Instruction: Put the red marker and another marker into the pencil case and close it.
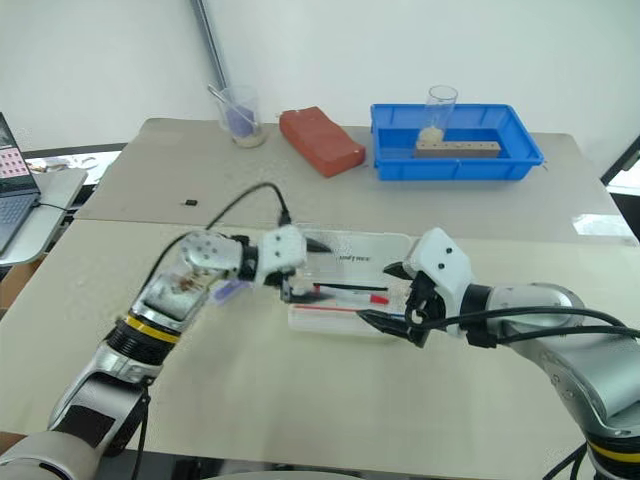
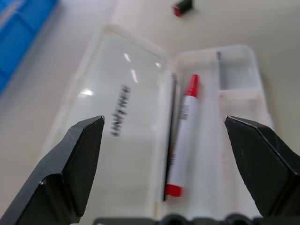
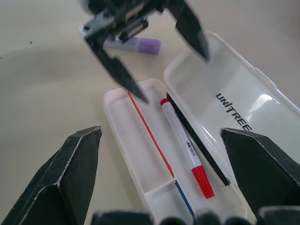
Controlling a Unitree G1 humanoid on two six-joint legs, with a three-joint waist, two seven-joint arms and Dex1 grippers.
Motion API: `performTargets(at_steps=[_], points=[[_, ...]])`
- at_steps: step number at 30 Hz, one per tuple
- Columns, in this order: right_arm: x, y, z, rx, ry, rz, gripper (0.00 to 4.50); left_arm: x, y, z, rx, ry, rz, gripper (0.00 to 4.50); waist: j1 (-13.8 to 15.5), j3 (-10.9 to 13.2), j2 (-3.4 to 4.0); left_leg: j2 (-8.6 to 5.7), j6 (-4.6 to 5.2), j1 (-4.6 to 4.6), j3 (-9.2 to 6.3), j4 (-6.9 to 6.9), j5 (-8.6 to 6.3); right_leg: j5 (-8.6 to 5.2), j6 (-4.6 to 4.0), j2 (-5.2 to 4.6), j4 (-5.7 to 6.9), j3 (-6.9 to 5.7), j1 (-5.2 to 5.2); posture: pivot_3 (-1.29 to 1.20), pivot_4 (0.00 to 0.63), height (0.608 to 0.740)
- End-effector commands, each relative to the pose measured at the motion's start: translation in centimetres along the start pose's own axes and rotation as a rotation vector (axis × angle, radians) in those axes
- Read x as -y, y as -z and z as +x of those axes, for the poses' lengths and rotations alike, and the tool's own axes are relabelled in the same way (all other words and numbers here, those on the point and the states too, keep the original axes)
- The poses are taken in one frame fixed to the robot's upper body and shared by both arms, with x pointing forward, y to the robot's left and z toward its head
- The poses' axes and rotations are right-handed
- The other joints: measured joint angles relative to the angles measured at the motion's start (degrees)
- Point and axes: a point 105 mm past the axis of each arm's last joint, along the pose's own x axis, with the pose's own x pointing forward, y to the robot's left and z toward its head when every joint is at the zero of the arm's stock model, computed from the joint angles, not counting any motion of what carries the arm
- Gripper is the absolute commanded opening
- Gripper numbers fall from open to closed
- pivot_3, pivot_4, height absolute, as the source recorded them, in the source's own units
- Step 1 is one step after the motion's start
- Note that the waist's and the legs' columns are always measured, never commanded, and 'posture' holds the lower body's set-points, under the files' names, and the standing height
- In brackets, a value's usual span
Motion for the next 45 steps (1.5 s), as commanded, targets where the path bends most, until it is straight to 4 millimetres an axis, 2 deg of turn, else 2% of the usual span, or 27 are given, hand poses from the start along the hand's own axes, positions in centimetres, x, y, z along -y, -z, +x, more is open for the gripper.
performTargets(at_steps=[1, 3, 6, 9, 12, 15, 16, 17, 20, 22, 23, 26, 30, 32, 34, 39, 43, 45], points=[[-0.3, -2.3, 1.3, 0.085, -0.049, -0.057, 4.45, -2.9, 1.8, -4.1, -0.043, -0.242, -0.074, 4.48, -0.4, 0.0, 0.03, 0.01, 0.0, 0.03, -0.01, 0.0, 0.0, 0.0, 0.01, 0.0, 0.01, 0.0, 0.02, 0.0, 0.15, 0.74], [-0.9, -3.6, 2.1, 0.127, -0.095, -0.07, 4.45, -3.6, 4.5, -6.8, -0.12, -0.367, -0.135, 4.48, -1.0, -0.1, 0.13, 0.04, 0.0, 0.1, -0.02, -0.04, 0.0, 0.0, 0.0, 0.03, 0.03, 0.03, 0.02, 0.0, 0.15, 0.74], [-1.3, -5.3, 2.8, 0.194, -0.145, -0.073, 4.45, -3.2, 7.8, -9.0, -0.166, -0.476, -0.273, 4.48, -1.0, -0.1, 0.17, 0.08, 0.0, 0.14, -0.09, -0.12, 0.0, 0.0, -0.05, 0.05, 0.06, -0.01, 0.02, 0.0, 0.15, 0.74], [-1.4, -6.5, 3.3, 0.241, -0.176, -0.064, 4.45, -1.5, 10.2, -9.5, -0.188, -0.488, -0.374, 4.48, -0.1, 0.0, 0.08, 0.06, -0.01, 0.13, -0.08, -0.07, 0.0, 0.02, -0.08, -0.02, 0.07, -0.1, 0.05, 0.0, 0.15, 0.74], [-1.7, -6.8, 3.5, 0.243, -0.211, -0.08, 4.45, 1.1, 11.7, -9.0, -0.211, -0.434, -0.435, 4.48, 0.5, -0.1, 0.04, 0.02, -0.02, 0.17, 0.07, -0.06, -0.01, 0.09, -0.22, -0.22, 0.0, -0.16, -0.07, 0.0, 0.15, 0.74], [-1.8, -6.8, 3.6, 0.236, -0.225, -0.089, 4.45, 1.8, 12.6, -9.2, -0.235, -0.445, -0.466, 4.48, 0.9, -0.1, -0.01, 0.06, -0.02, 0.15, 0.22, -0.06, -0.01, 0.1, -0.28, -0.31, 0.02, -0.21, -0.11, 0.0, 0.15, 0.74], [-1.8, -6.7, 3.6, 0.234, -0.226, -0.09, 4.45, 1.8, 12.8, -9.4, -0.238, -0.451, -0.477, 3.92, 0.8, -0.1, -0.01, 0.06, -0.03, 0.16, 0.24, -0.08, -0.01, 0.12, -0.3, -0.31, 0.02, -0.18, -0.13, 0.0, 0.15, 0.74], [-1.8, -6.7, 3.6, 0.231, -0.226, -0.091, 4.45, 2.0, 12.9, -9.5, -0.243, -0.45, -0.481, 3.68, 0.7, -0.1, 0.0, 0.06, -0.03, 0.17, 0.27, -0.1, -0.01, 0.12, -0.31, -0.31, 0.03, -0.15, -0.14, 0.0, 0.15, 0.74], [-1.8, -6.4, 3.5, 0.221, -0.224, -0.092, 4.45, 2.1, 13.1, -9.9, -0.248, -0.452, -0.488, 2.23, 0.2, -0.1, 0.0, 0.09, -0.02, 0.17, 0.26, -0.14, -0.01, 0.12, -0.36, -0.27, 0.08, -0.13, -0.1, 0.0, 0.15, 0.74], [-1.8, -6.3, 3.4, 0.216, -0.219, -0.089, 4.45, 2.0, 12.9, -10.2, -0.246, -0.454, -0.487, 1.18, 0.1, -0.1, 0.01, 0.1, -0.02, 0.16, 0.24, -0.15, -0.01, 0.1, -0.38, -0.24, 0.12, -0.12, 0.0, 0.0, 0.15, 0.74], [-1.7, -6.1, 3.3, 0.211, -0.214, -0.088, 4.45, 1.8, 12.7, -10.3, -0.242, -0.457, -0.483, 0.92, 0.0, -0.1, 0.01, 0.1, -0.02, 0.17, 0.23, -0.15, -0.01, 0.1, -0.38, -0.23, 0.12, -0.11, 0.0, 0.0, 0.15, 0.74], [-1.3, -5.4, 2.9, 0.184, -0.191, -0.085, 4.45, 0.8, 11.3, -10.7, -0.222, -0.472, -0.432, 0.96, 0.0, -0.1, 0.0, 0.11, -0.02, 0.17, 0.22, -0.16, -0.01, 0.09, -0.39, -0.2, 0.12, -0.11, -0.01, 0.0, 0.15, 0.74], [0.1, -3.2, 1.8, 0.107, -0.104, -0.081, 4.45, -1.4, 6.5, -10.3, -0.1, -0.445, -0.383, 0.96, 0.5, 0.0, -0.1, 0.11, -0.02, 0.09, 0.22, -0.16, -0.01, 0.08, -0.39, -0.24, 0.06, -0.19, -0.14, 0.0, 0.15, 0.74], [0.4, -1.6, 0.8, 0.059, -0.065, -0.062, 4.45, -1.1, 2.7, -8.9, -0.043, -0.316, -0.255, 0.96, 1.0, -0.1, -0.16, 0.08, -0.03, -0.06, 0.24, -0.13, -0.01, 0.09, -0.37, -0.25, 0.05, -0.19, -0.36, 0.0, 0.15, 0.74], [0.8, 0.1, -0.2, 0.009, -0.025, -0.037, 4.45, 0.5, 0.2, -6.8, -0.011, -0.151, -0.133, 0.96, 1.3, -0.1, -0.12, 0.02, -0.03, -0.12, 0.27, -0.1, 0.0, 0.11, -0.34, -0.28, 0.0, -0.14, -0.36, 0.0, 0.15, 0.74], [0.9, 1.6, -1.5, -0.03, 0.026, 0.002, 4.45, 4.1, -0.4, -3.1, -0.021, 0.113, 0.025, 0.96, 0.2, -0.2, 0.12, -0.03, -0.02, 0.08, 0.4, -0.09, -0.01, 0.12, -0.29, -0.27, -0.13, 0.04, 0.1, 0.0, 0.15, 0.74], [0.6, 2.1, -2.0, -0.05, 0.04, 0.012, 4.45, 6.0, 0.7, -0.9, -0.044, 0.231, 0.1, 0.96, -0.3, -0.1, 0.05, 0.07, -0.01, 0.11, 0.09, -0.1, -0.01, 0.08, -0.34, 0.01, -0.06, 0.03, 0.09, 0.0, 0.15, 0.74], [0.5, 2.1, -2.2, -0.051, 0.052, 0.015, 4.45, 6.3, 1.0, -0.4, -0.046, 0.251, 0.114, 0.96, -0.2, -0.1, 0.05, 0.05, -0.01, 0.09, 0.06, -0.1, -0.01, 0.05, -0.32, 0.0, -0.07, 0.03, 0.09, 0.0, 0.15, 0.74]])
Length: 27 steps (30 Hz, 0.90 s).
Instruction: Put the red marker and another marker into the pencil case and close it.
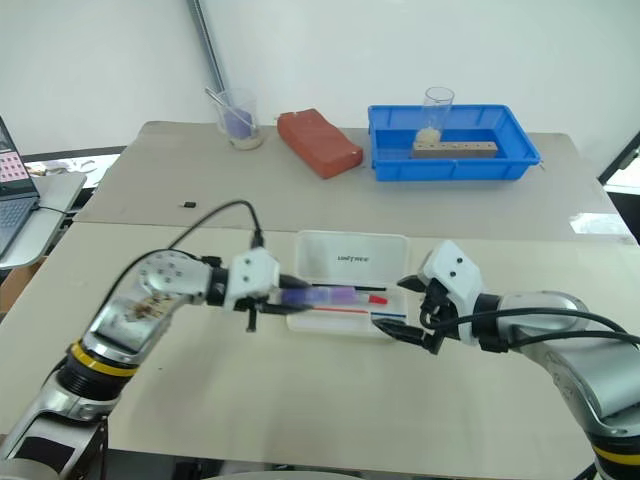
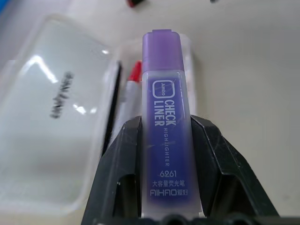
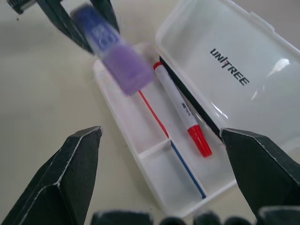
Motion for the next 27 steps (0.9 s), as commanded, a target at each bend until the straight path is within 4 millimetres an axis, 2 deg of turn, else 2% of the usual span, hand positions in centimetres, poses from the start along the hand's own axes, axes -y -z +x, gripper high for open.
performTargets(at_steps=[1, 6, 14, 16, 17, 21, 22, 25, 27], points=[[0.0, -1.3, -0.9, 0.034, 0.033, -0.052, 4.45, -0.5, -0.5, 0.4, 0.002, 0.008, 0.075, 0.96, 0.2, 0.0, -0.04, -0.01, 0.0, -0.01, 0.0, 0.01, 0.0, -0.04, 0.06, -0.01, 0.0, 0.0, 0.0, 0.0, 0.15, 0.74], [-0.3, -1.4, -1.2, 0.042, 0.058, -0.042, 4.45, -1.4, -0.2, 0.9, 0.017, -0.022, 0.057, 0.96, 0.5, 0.0, -0.06, -0.06, 0.0, -0.05, 0.0, 0.09, 0.0, -0.1, 0.2, -0.08, -0.03, -0.04, 0.05, 0.0, 0.15, 0.74], [-0.1, -0.8, -1.5, 0.032, 0.09, -0.016, 4.45, -1.2, -0.3, 1.4, 0.039, -0.005, 0.048, 0.96, 0.4, 0.0, -0.06, -0.06, 0.0, -0.05, -0.03, 0.09, 0.0, -0.1, 0.2, -0.07, -0.01, -0.05, 0.06, 0.0, 0.15, 0.74], [0.1, -0.8, -1.5, 0.037, 0.1, -0.007, 4.45, -1.0, -0.3, 1.4, 0.042, 0.002, 0.048, 1.99, 0.4, 0.0, -0.06, -0.06, 0.0, -0.02, -0.04, 0.09, 0.0, -0.11, 0.21, -0.06, -0.01, -0.06, 0.09, 0.0, 0.15, 0.74], [0.2, -0.8, -1.5, 0.038, 0.102, -0.005, 4.45, -0.9, -0.3, 1.5, 0.044, 0.006, 0.045, 2.24, 0.4, 0.0, -0.06, -0.06, 0.0, -0.02, -0.04, 0.09, 0.0, -0.11, 0.21, -0.06, -0.01, -0.06, 0.09, 0.0, 0.15, 0.74], [0.7, -0.5, -1.8, 0.029, 0.114, 0.004, 4.45, -0.7, -0.5, 1.4, 0.049, 0.012, 0.045, 4.13, 0.4, 0.0, -0.06, -0.06, 0.0, -0.03, -0.04, 0.09, 0.0, -0.11, 0.21, -0.07, -0.02, -0.06, 0.1, 0.0, 0.15, 0.74], [1.1, -0.3, -2.0, 0.019, 0.124, 0.004, 4.45, -0.7, -0.6, 1.3, 0.052, 0.01, 0.048, 4.48, 0.4, 0.0, -0.06, -0.06, 0.0, -0.02, -0.04, 0.09, 0.0, -0.11, 0.21, -0.07, -0.03, -0.06, 0.11, 0.0, 0.15, 0.74], [2.5, 0.6, -2.8, -0.03, 0.168, -0.001, 4.45, -0.7, -1.7, 0.8, 0.082, 0.007, 0.063, 4.48, 0.5, 0.0, -0.06, -0.07, 0.0, -0.02, -0.04, 0.1, 0.0, -0.11, 0.21, -0.07, -0.03, -0.08, 0.13, 0.0, 0.15, 0.74], [4.2, 2.1, -3.7, -0.101, 0.218, 0.006, 4.45, -0.8, -3.5, 0.5, 0.158, -0.004, 0.076, 4.48, 0.5, 0.0, -0.06, -0.07, 0.0, -0.02, -0.04, 0.1, 0.0, -0.11, 0.21, -0.07, -0.04, -0.08, 0.14, 0.0, 0.15, 0.74]])
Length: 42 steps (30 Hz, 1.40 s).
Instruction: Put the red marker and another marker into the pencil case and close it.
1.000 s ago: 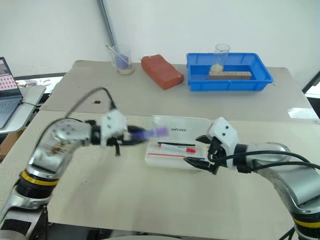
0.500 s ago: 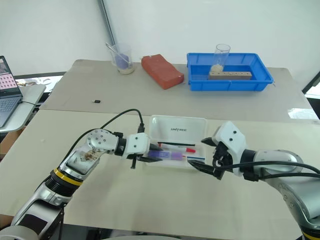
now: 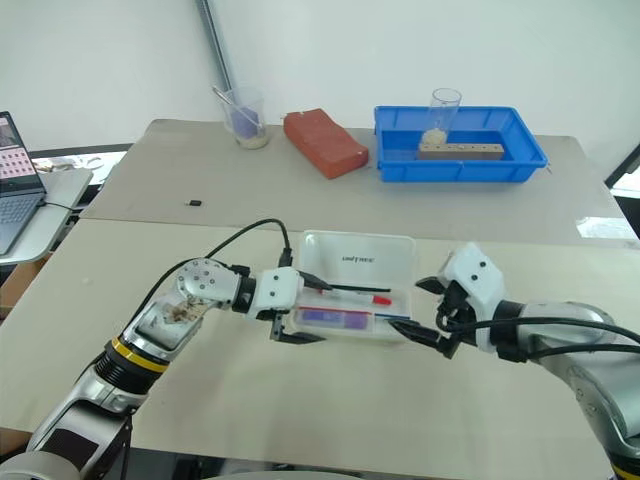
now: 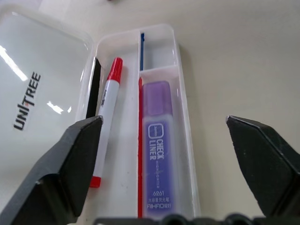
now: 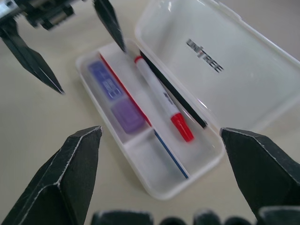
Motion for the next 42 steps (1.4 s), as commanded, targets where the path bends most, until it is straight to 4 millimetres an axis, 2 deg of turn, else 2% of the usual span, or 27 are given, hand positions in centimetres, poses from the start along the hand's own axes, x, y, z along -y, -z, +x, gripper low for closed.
performTargets(at_steps=[1, 5, 8, 12, 16, 19, 21, 27, 31, 32, 34, 39, 42], points=[[3.6, 1.5, -1.6, -0.087, 0.123, -0.042, 4.45, -0.7, -4.2, -1.1, 0.154, -0.038, 0.064, 4.48, 0.0, 0.0, 0.0, 0.0, 0.0, 0.0, 0.0, 0.0, 0.0, 0.0, 0.0, -0.01, 0.0, -0.01, 0.01, 0.0, 0.15, 0.74], [6.7, 3.4, -2.2, -0.13, 0.171, 0.005, 4.45, -1.4, -6.4, -1.6, 0.268, -0.114, 0.137, 4.48, -0.1, 0.0, -0.01, -0.01, 0.01, 0.15, 0.02, 0.04, 0.0, 0.0, 0.01, -0.03, -0.04, -0.02, 0.16, 0.0, 0.15, 0.74], [8.0, 5.1, -2.0, -0.188, 0.156, 0.016, 4.45, -1.6, -7.4, -1.8, 0.351, -0.142, 0.114, 4.48, -0.2, 0.0, 0.04, -0.01, 0.02, 0.25, 0.05, 0.01, -0.01, 0.0, 0.01, -0.02, -0.05, 0.03, 0.22, 0.0, 0.15, 0.74], [9.8, 7.4, -1.8, -0.279, 0.147, 0.033, 4.45, -1.3, -7.7, -1.7, 0.377, -0.151, 0.124, 4.48, -0.3, 0.0, 0.09, -0.01, 0.03, 0.26, 0.05, 0.0, -0.02, 0.0, -0.01, 0.02, -0.04, 0.05, 0.21, 0.0, 0.15, 0.74], [11.2, 8.2, -1.1, -0.296, 0.146, 0.094, 4.45, -1.1, -7.8, -2.0, 0.381, -0.177, 0.126, 4.48, -0.2, 0.0, 0.15, -0.01, 0.03, 0.27, 0.11, 0.05, -0.02, 0.03, -0.06, 0.0, -0.03, 0.09, 0.23, 0.0, 0.15, 0.74], [11.5, 9.1, -0.8, -0.324, 0.128, 0.118, 4.45, -1.0, -7.4, -2.1, 0.366, -0.188, 0.121, 4.48, -0.1, 0.0, 0.17, -0.02, 0.03, 0.31, 0.11, 0.04, -0.02, 0.06, -0.1, 0.0, -0.04, 0.09, 0.28, 0.0, 0.15, 0.74], [11.5, 9.4, -0.7, -0.328, 0.122, 0.144, 3.94, -0.9, -7.4, -2.1, 0.363, -0.195, 0.12, 4.5, 0.1, 0.0, 0.17, -0.01, 0.03, 0.3, 0.09, 0.04, -0.02, 0.06, -0.11, 0.01, -0.04, 0.07, 0.28, 0.0, 0.15, 0.74], [11.7, 9.8, -0.8, -0.342, 0.117, 0.144, 1.9, -0.9, -7.3, -2.1, 0.359, -0.215, 0.126, 4.5, 0.0, 0.0, 0.17, -0.03, 0.03, 0.34, 0.09, 0.1, -0.02, 0.07, -0.12, -0.01, -0.04, 0.06, 0.38, 0.0, 0.15, 0.74], [11.4, 8.8, -0.6, -0.306, 0.093, 0.11, 0.48, -1.2, -7.3, -2.1, 0.355, -0.229, 0.126, 4.5, 0.0, 0.0, 0.17, -0.03, 0.03, 0.34, 0.09, 0.1, -0.02, 0.07, -0.12, -0.01, -0.04, 0.06, 0.38, 0.0, 0.15, 0.74], [11.1, 8.3, -0.5, -0.293, 0.076, 0.084, 0.26, -1.2, -7.3, -2.1, 0.36, -0.224, 0.121, 4.5, 0.0, 0.0, 0.17, -0.02, 0.03, 0.34, 0.09, 0.1, -0.02, 0.07, -0.12, -0.01, -0.04, 0.06, 0.38, 0.0, 0.15, 0.74], [10.2, 7.2, -0.1, -0.278, 0.032, 0.026, 0.23, -1.0, -7.4, -2.1, 0.363, -0.208, 0.106, 4.5, -0.1, 0.0, 0.19, -0.03, 0.03, 0.33, 0.09, 0.09, -0.02, 0.07, -0.11, -0.01, -0.03, 0.06, 0.37, 0.0, 0.15, 0.74], [5.2, 1.4, 1.9, -0.174, -0.181, -0.173, 0.23, 0.2, -6.6, -2.1, 0.321, -0.12, 0.07, 4.5, -0.5, 0.1, 0.46, -0.02, 0.02, 0.31, 0.08, 0.06, -0.02, 0.0, 0.01, 0.03, 0.02, 0.1, 0.29, 0.0, 0.15, 0.74], [3.5, -0.1, 2.6, -0.151, -0.245, -0.229, 0.23, 1.0, -6.2, -2.2, 0.289, -0.073, 0.063, 4.5, -0.3, 0.2, 0.46, 0.0, 0.02, 0.33, 0.03, 0.05, -0.02, -0.05, 0.08, 0.05, 0.03, 0.06, 0.3, 0.0, 0.15, 0.74]])
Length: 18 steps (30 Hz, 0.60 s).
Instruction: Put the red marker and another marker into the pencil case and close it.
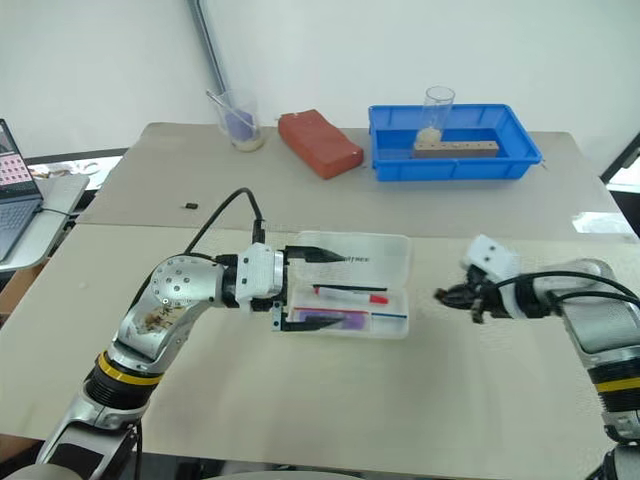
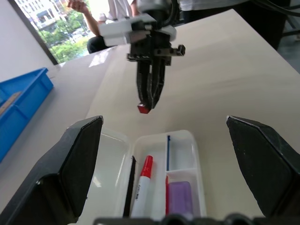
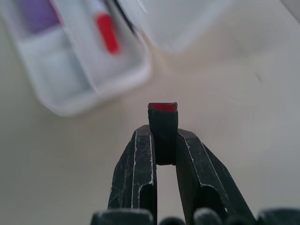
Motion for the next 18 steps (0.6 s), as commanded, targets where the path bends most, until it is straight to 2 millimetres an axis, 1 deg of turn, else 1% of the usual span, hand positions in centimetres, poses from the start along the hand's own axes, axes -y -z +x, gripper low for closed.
performTargets(at_steps=[1, 3, 6, 9, 12, 17, 18], points=[[-1.8, -2.6, 0.3, 0.03, -0.077, -0.095, 0.23, 1.2, -0.6, -0.3, -0.009, 0.075, 0.015, 4.5, 0.2, 0.0, -0.03, 0.0, 0.0, -0.01, 0.01, 0.0, 0.0, 0.0, 0.0, -0.02, -0.01, 0.0, -0.01, 0.0, 0.15, 0.74], [-3.0, -3.0, 1.0, 0.017, -0.129, -0.148, 0.23, 1.7, -0.5, -0.6, -0.026, 0.096, 0.003, 4.5, 0.4, 0.0, -0.06, -0.02, -0.01, -0.01, 0.02, 0.02, 0.0, 0.0, -0.01, -0.07, -0.03, -0.02, 0.0, 0.0, 0.15, 0.74], [-3.5, -2.8, 1.8, -0.019, -0.154, -0.207, 0.23, 1.6, -0.6, -0.7, -0.029, 0.085, -0.014, 4.5, 0.5, 0.1, -0.1, -0.04, -0.01, -0.03, 0.04, 0.03, 0.0, 0.0, -0.01, -0.12, -0.04, -0.03, -0.01, 0.0, 0.15, 0.74], [-4.3, -2.9, 2.4, -0.02, -0.192, -0.221, 0.23, 2.2, -0.9, -0.7, -0.03, 0.106, -0.031, 4.5, 0.3, 0.1, -0.14, -0.04, 0.0, -0.05, 0.08, 0.04, 0.0, 0.0, -0.01, -0.13, -0.04, -0.01, -0.04, 0.0, 0.15, 0.74], [-4.5, -3.0, 2.8, -0.019, -0.204, -0.225, 0.23, 2.6, -0.8, -0.8, -0.035, 0.112, -0.041, 4.5, 0.2, 0.1, -0.18, 0.0, 0.0, -0.04, 0.05, -0.01, 0.0, 0.04, -0.11, -0.08, -0.02, -0.01, -0.07, 0.0, 0.15, 0.74], [-4.3, -2.7, 3.5, -0.028, -0.21, -0.218, 0.23, 2.3, -1.2, -0.9, -0.021, 0.084, -0.032, 4.5, 0.2, 0.1, -0.2, 0.01, 0.0, -0.03, 0.04, 0.0, 0.0, 0.04, -0.11, -0.06, -0.01, -0.01, -0.07, 0.0, 0.15, 0.74], [-4.2, -2.7, 3.6, -0.024, -0.208, -0.213, 1.28, 2.3, -1.2, -0.9, -0.024, 0.081, -0.034, 4.5, 0.3, 0.1, -0.2, 0.01, 0.0, -0.03, 0.04, 0.0, 0.0, 0.03, -0.1, -0.07, -0.01, -0.01, -0.07, 0.0, 0.15, 0.74]])
